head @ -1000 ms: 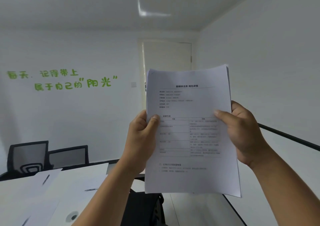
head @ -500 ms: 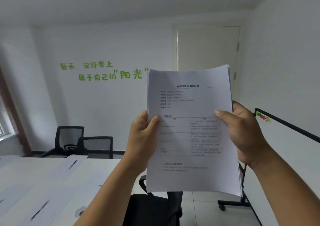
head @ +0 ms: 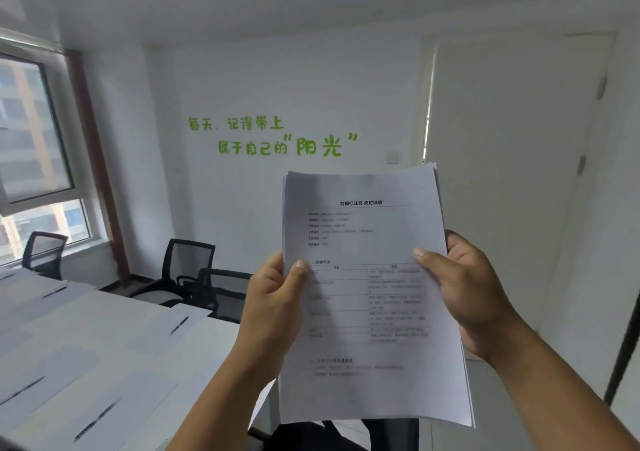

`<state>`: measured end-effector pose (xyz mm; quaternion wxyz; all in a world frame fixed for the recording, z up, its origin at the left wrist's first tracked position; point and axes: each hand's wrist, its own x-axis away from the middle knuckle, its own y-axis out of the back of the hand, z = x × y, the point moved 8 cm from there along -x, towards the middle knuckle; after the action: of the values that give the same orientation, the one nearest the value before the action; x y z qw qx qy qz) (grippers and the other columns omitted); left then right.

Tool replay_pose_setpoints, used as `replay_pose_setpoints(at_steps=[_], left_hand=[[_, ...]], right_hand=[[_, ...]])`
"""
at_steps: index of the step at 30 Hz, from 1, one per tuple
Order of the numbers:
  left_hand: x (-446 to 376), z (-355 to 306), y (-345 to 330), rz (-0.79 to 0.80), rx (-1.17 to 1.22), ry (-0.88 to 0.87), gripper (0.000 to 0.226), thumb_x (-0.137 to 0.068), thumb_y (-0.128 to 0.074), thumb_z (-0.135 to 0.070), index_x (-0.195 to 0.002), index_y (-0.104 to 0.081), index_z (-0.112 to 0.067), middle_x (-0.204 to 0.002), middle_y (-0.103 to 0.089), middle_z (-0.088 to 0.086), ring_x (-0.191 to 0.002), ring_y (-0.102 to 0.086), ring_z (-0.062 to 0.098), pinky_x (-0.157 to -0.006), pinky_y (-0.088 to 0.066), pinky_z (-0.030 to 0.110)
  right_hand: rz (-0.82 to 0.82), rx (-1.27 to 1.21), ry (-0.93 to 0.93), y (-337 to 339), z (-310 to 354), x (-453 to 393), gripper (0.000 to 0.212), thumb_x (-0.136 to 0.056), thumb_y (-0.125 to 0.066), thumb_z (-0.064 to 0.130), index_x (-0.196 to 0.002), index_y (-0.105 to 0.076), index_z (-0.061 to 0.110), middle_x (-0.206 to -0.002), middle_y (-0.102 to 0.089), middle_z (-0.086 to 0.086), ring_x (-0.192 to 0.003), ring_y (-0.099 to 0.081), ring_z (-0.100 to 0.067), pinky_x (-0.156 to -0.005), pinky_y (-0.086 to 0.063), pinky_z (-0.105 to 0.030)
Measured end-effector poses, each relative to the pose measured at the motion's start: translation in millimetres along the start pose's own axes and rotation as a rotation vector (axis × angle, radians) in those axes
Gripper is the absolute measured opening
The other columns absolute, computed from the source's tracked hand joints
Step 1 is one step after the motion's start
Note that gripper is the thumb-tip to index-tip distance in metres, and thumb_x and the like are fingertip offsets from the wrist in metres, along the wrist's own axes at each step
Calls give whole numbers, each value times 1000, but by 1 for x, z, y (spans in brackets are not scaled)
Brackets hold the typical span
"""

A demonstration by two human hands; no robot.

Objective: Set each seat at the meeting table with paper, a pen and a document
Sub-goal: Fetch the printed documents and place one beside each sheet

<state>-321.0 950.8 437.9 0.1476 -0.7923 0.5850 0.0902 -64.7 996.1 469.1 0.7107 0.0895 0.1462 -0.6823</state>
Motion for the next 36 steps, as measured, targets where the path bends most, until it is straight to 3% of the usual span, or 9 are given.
replay_pose_setpoints(at_steps=[4,8,13,18,21,28,31,36], left_hand=[[-49,26,10,-53,-12,16,21,-115,-52,-18,-119,-73,-15,-105,-85,4,-91,-82,26,-75,-67,38],[-93,56,31,-130,-62,41,20,-115,-53,-23,-118,-71,-14,-106,-85,1,-97,-81,29,-82,-67,45],[-128,76,61,-234,-140,70,21,-115,-52,-24,-117,-72,-18,-103,-85,-3,-90,-81,19,-69,-61,26],[-150,100,82,-344,-197,95,22,-116,-51,-27,-124,-71,-21,-110,-84,-3,-100,-80,24,-81,-65,41],[-156,118,89,-439,-225,124,23,-116,-50,-28,-122,-71,-23,-108,-83,-6,-100,-80,24,-79,-65,39],[-149,164,94,-672,-196,212,21,-114,-52,-25,-117,-73,-20,-106,-85,0,-99,-82,29,-89,-67,52],[-136,188,96,-747,-161,260,20,-114,-53,-22,-118,-72,-19,-107,-85,2,-97,-83,28,-86,-68,50],[-107,219,106,-857,-136,348,22,-115,-50,-23,-122,-71,-21,-110,-85,1,-98,-83,27,-90,-67,52]], right_hand=[[63,11,-24,-23,-30,-60,21,-111,-52,6,-123,-68,12,-111,-83,-7,-100,-81,-28,-80,-63,-41],[124,12,-59,-56,-69,-119,21,-111,-52,7,-123,-68,12,-112,-83,-7,-102,-81,-29,-84,-62,-44],[213,-12,-117,-99,-108,-166,21,-111,-52,7,-125,-68,12,-112,-83,-8,-101,-81,-30,-85,-63,-45],[314,-32,-160,-134,-145,-205,20,-111,-52,8,-122,-69,14,-110,-83,-6,-97,-82,-28,-77,-64,-42],[409,-41,-191,-155,-169,-227,20,-112,-52,10,-123,-68,15,-109,-83,-5,-96,-82,-28,-75,-65,-42],[635,-61,-286,-197,-237,-263,19,-111,-53,8,-122,-68,12,-107,-84,-7,-95,-82,-32,-72,-68,-44],[722,-48,-336,-210,-265,-261,19,-110,-54,7,-122,-68,13,-106,-84,-9,-91,-82,-32,-70,-68,-44],[859,3,-418,-238,-309,-244,18,-108,-57,10,-121,-68,14,-107,-83,-11,-95,-81,-39,-87,-64,-64]])
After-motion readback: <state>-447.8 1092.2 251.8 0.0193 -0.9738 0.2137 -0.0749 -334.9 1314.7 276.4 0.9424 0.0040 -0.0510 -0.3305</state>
